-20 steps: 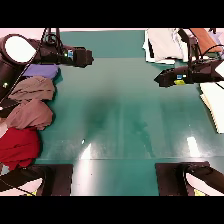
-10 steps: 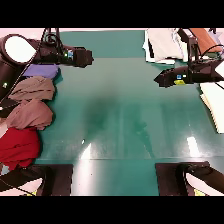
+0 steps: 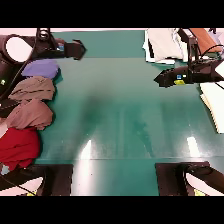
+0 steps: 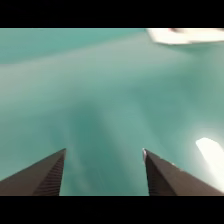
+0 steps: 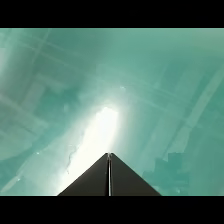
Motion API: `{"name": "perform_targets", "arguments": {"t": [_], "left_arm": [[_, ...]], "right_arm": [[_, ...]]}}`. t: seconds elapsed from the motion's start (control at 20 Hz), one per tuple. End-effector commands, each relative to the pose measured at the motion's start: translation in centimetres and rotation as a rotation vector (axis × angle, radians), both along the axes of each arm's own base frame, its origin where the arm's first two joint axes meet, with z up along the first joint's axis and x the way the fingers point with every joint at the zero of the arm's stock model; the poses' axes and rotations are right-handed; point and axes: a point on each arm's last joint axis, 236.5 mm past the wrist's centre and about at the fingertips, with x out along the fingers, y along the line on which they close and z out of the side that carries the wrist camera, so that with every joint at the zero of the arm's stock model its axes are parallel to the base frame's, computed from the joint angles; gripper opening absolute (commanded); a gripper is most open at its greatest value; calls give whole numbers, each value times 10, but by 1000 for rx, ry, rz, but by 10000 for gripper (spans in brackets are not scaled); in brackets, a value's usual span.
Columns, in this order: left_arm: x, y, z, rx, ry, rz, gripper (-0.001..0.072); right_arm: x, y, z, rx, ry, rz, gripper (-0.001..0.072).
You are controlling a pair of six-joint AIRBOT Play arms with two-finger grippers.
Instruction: Fold the shirts.
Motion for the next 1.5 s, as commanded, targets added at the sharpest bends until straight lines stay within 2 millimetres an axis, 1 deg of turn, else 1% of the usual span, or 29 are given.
{"name": "perform_targets", "arguments": {"t": [0.0, 0.1, 0.15, 0.2, 0.25, 0.35, 0.4, 0.45, 0.5, 0.55, 0.7, 0.8, 0.95, 1.0, 1.05, 1.1, 1.15, 1.2, 1.25, 1.35, 1.4, 1.45], "left_arm": [[44, 103, -23, 144, -12, 232, 580], [65, 158, -60, 158, 55, 334, 580], [75, 183, -84, 165, 97, 377, 580], [82, 203, -111, 171, 145, 410, 580], [87, 220, -136, 176, 188, 435, 580], [97, 245, -184, 181, 252, 471, 580], [103, 255, -203, 181, 265, 484, 581], [108, 261, -216, 180, 267, 493, 581], [114, 267, -226, 177, 254, 501, 581], [120, 270, -231, 175, 237, 505, 580], [134, 275, -240, 168, 186, 512, 580], [138, 276, -247, 168, 179, 510, 580], [136, 276, -263, 169, 209, 509, 571], [135, 275, -264, 170, 216, 509, 367], [136, 276, -261, 169, 213, 509, 45], [136, 276, -257, 168, 216, 511, 26], [137, 276, -247, 165, 223, 513, 25], [138, 276, -233, 167, 221, 513, 25], [141, 276, -208, 163, 192, 517, 25], [145, 277, -128, 148, 54, 528, 24], [140, 274, -78, 143, -26, 527, 24], [130, 268, -32, 156, -96, 514, 24]], "right_arm": [[0, 0, 0, 0, 1, 2, 16], [0, 0, 0, 0, 1, 2, 17], [0, 1, 0, 0, 1, 2, 17], [0, 0, 0, 0, 1, 2, 17], [0, 1, 0, 0, 1, 2, 17], [-1, 1, 0, 0, 3, 3, 17], [-2, 1, -1, -1, 8, 5, 17], [-3, 1, -2, -3, 14, 8, 16], [-6, 1, -4, -7, 25, 12, 17], [-8, 1, -5, -9, 34, 16, 17], [-11, 2, -6, -6, 48, 23, 17], [-10, 2, -6, -5, 45, 21, 17], [-10, 2, -6, -1, 49, 16, 17], [-10, 2, -6, 0, 50, 15, 17], [-10, 2, -6, 0, 50, 15, 17], [-10, 2, -6, 0, 50, 15, 16], [-10, 2, -6, 1, 50, 14, 17], [-10, 2, -5, 1, 49, 14, 16], [-10, 3, -5, 5, 47, 14, 16], [-8, 12, 5, 61, 27, 13, 16], [-4, 14, 14, 85, -6, 5, 17], [1, 14, 28, 110, -59, -11, 16]]}}
